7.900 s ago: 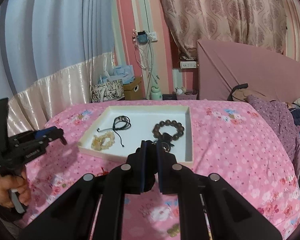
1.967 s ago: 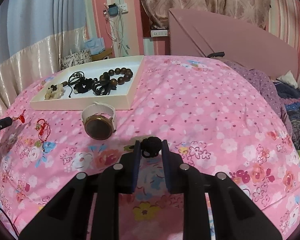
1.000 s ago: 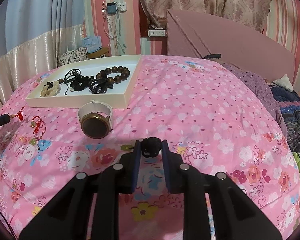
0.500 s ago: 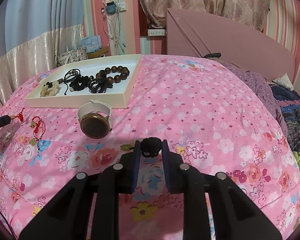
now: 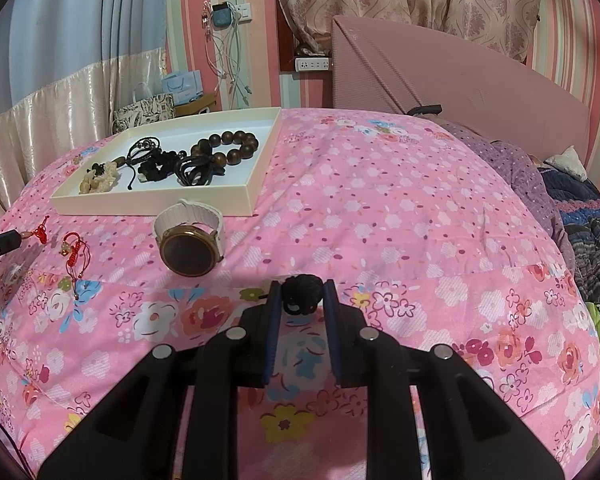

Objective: Organize jewelry

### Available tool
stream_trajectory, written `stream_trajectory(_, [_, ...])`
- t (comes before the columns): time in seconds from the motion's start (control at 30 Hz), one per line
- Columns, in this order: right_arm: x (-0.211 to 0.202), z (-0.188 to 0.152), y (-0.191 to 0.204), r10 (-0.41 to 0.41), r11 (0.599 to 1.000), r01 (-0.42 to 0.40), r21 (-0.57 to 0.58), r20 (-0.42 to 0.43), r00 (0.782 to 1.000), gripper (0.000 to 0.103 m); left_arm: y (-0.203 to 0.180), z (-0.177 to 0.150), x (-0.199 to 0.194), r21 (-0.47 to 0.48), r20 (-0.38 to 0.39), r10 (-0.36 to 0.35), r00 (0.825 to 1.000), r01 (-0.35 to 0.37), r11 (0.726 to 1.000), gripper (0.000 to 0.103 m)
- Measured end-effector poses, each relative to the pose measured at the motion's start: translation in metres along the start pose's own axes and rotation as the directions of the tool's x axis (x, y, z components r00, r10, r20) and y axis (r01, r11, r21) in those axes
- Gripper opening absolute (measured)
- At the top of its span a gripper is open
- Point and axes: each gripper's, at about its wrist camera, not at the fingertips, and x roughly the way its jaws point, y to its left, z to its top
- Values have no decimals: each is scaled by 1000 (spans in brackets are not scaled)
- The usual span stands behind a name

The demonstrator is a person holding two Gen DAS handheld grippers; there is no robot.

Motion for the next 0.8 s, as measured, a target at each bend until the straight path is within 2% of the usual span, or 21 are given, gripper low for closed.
stream_trajectory(0.27, [-2,-1,-4,4,1000,-5,27,18,1000,21,1,2,0,-3,4,2,1000,-2,1000,15])
stream_trajectory(0.4, [-7,7,-3,30,998,-32,45,35,999,21,3,9,-3,-1,16,6,1000,-6,1000,15])
stream_trajectory(0.8, [-32,84,36,88,996,-85,-31,138,986,21,5,75,-6,27,81,7,997,-9,1000,15])
